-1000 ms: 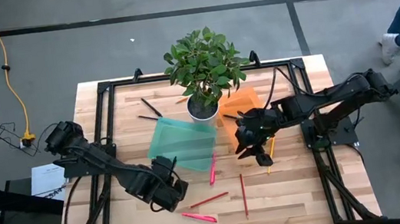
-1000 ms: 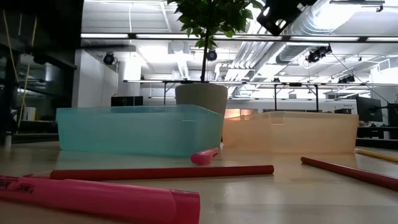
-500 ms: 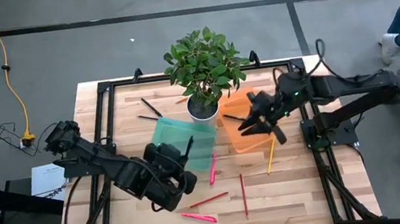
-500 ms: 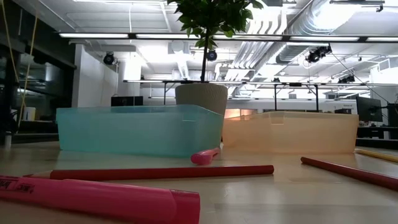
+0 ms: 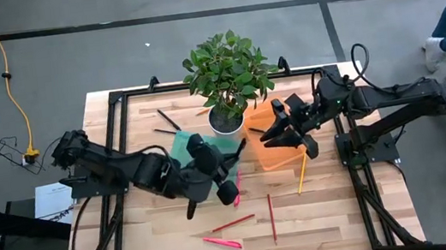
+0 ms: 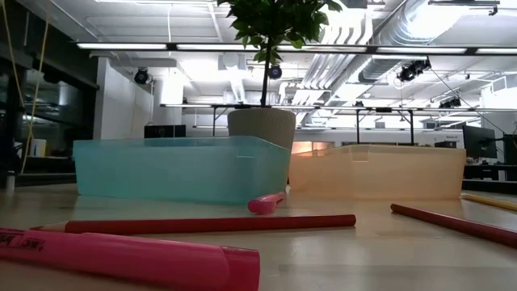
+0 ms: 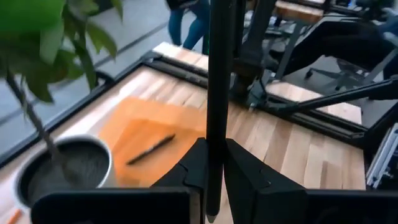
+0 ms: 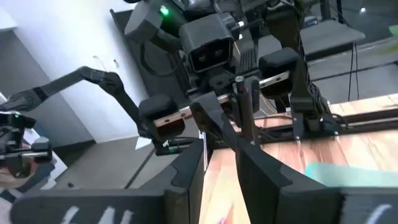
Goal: Sort pens & pencils
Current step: Put the bottom black pen into the orange bin
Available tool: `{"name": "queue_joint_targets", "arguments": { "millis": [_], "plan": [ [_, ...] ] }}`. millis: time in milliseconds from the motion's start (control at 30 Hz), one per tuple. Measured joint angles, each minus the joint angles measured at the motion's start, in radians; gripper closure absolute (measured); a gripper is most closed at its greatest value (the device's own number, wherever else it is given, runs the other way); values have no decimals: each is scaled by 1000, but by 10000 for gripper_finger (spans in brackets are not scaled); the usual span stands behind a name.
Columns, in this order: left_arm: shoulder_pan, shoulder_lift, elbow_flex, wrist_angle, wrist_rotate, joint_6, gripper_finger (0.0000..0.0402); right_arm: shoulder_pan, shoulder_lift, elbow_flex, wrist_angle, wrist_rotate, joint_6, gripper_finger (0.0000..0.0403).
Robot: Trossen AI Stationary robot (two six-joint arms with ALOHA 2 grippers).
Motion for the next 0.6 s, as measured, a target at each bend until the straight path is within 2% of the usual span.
{"name": "queue_joint_targets", "arguments": {
  "millis": [200, 333, 600],
  "plan": [
    [21, -12, 0, 92, 63, 89, 376, 0, -1, 0, 31, -7, 18, 318],
    [21, -13, 0, 148, 68, 140, 376, 0, -1, 0, 54, -32, 21, 315],
    [51, -13, 0, 180, 106, 156, 378, 0, 4, 0, 101, -35, 25, 298]
  ]
}}
